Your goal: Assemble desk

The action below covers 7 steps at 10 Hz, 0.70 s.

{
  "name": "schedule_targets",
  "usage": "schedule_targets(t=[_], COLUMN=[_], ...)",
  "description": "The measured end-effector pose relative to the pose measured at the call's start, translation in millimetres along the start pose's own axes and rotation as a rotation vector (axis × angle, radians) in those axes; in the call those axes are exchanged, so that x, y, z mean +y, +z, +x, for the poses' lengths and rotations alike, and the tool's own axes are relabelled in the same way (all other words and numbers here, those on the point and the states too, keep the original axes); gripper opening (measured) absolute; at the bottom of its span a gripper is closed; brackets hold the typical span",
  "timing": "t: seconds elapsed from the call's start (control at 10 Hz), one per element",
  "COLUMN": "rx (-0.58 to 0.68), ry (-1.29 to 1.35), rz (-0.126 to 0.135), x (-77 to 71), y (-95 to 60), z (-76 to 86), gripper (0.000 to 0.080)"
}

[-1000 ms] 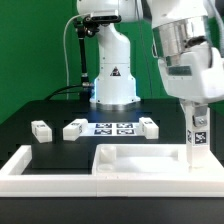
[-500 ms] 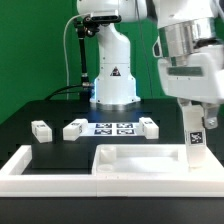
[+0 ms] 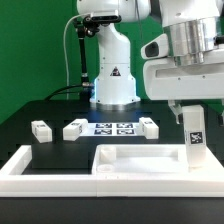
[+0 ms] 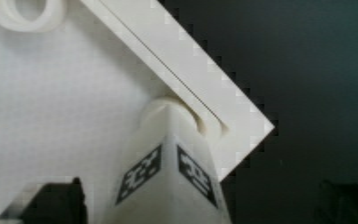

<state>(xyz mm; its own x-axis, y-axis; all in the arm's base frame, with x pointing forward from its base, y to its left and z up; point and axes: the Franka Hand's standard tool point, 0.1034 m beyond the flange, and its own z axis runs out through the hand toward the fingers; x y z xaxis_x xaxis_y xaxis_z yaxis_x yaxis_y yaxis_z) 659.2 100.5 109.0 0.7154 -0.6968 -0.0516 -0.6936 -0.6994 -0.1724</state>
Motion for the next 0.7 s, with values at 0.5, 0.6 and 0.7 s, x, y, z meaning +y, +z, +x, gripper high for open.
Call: schedule_targets(t=[0.5,0.6,0.7], rx=[0.021,0.022,0.023], ry=[-0.439,-0.363,-0.285], rz=[-0.036,-0.035,-0.034], x=[1.1,0.9,0.7], y=[-3.6,-3.5,-3.5], z=[8.1,7.7,7.4], gripper=[0.0640,0.0458,0.0458])
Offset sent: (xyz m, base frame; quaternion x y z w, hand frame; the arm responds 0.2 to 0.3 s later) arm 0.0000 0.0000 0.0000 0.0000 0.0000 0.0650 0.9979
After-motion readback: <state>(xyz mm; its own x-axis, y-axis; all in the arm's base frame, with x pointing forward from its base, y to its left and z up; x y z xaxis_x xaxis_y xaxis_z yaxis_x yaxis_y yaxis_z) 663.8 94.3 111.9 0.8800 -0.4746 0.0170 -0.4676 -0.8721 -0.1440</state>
